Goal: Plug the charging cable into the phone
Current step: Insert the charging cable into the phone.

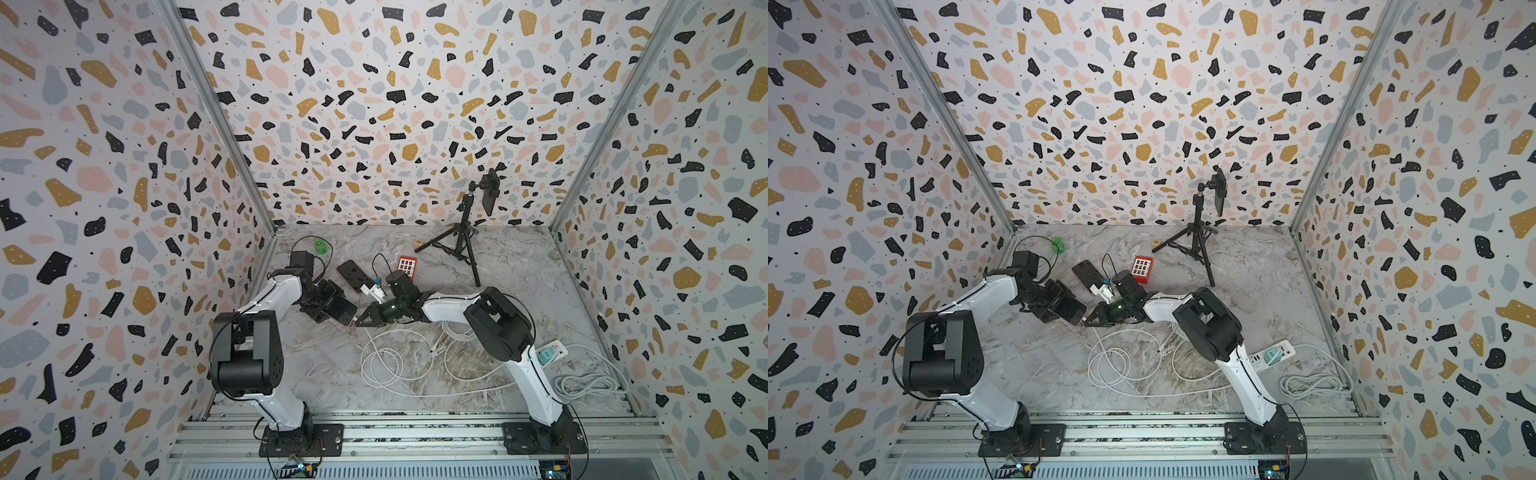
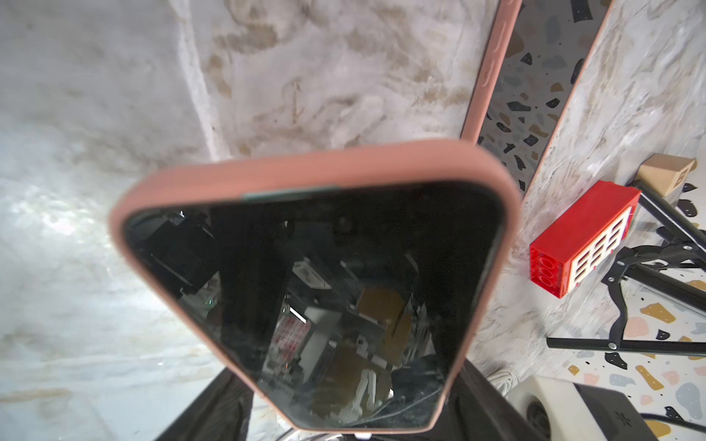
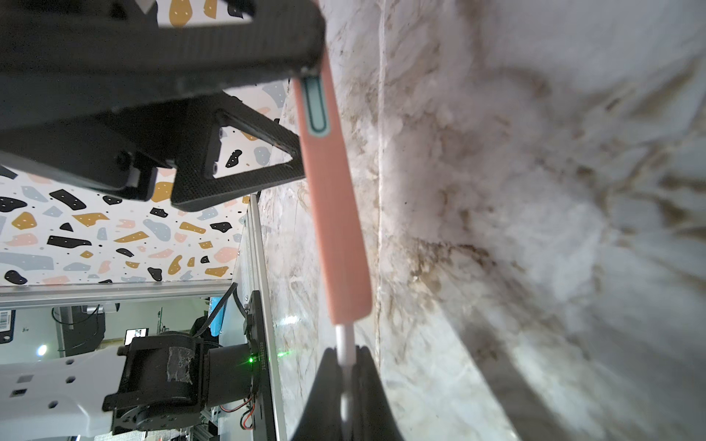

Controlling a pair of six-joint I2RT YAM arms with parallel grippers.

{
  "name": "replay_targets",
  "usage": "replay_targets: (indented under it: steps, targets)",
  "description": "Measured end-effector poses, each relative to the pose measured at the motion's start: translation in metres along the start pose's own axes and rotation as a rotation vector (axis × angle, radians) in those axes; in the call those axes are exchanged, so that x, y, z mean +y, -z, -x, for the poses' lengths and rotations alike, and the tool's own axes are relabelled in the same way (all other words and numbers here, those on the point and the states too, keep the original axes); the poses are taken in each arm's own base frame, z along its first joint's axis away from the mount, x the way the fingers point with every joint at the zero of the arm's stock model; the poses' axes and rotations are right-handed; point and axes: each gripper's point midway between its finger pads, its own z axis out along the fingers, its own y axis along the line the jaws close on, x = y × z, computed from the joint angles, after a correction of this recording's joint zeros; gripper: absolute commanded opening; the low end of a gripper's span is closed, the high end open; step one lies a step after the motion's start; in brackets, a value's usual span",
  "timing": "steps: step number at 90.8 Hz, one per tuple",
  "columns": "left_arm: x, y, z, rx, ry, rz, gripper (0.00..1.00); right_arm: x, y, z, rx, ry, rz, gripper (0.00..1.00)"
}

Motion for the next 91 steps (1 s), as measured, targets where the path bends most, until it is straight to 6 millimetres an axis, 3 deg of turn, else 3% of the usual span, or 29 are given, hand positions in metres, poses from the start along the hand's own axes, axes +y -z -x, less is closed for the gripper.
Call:
replay_targets:
  steps: [8,27,36,53,66,91]
  targets:
    - [0.000,0.001,0.001,-0.003,0.009,-0.004,0.64,0.001,0.000,0.002,-0.007,0.009,0.004,0.05]
    - [0.002,0.002,-0.005,0.042,0.034,-0.014,0.64,-0.008,0.000,0.000,-0.033,0.027,-0.016,0.33]
    - [0.005,0.004,-0.010,0.069,0.050,-0.011,0.63,-0.012,0.003,-0.001,-0.049,0.038,-0.042,0.41]
    - [0.007,0.010,-0.015,0.098,0.072,-0.022,0.63,-0.004,0.011,-0.002,-0.072,0.045,-0.049,0.57]
    - [0.007,0.011,-0.017,0.110,0.078,-0.023,0.63,0.008,0.019,0.000,-0.095,0.051,-0.043,0.62]
    - [0.007,0.011,-0.018,0.116,0.080,-0.027,0.63,0.028,0.023,0.021,-0.147,0.096,-0.061,0.62]
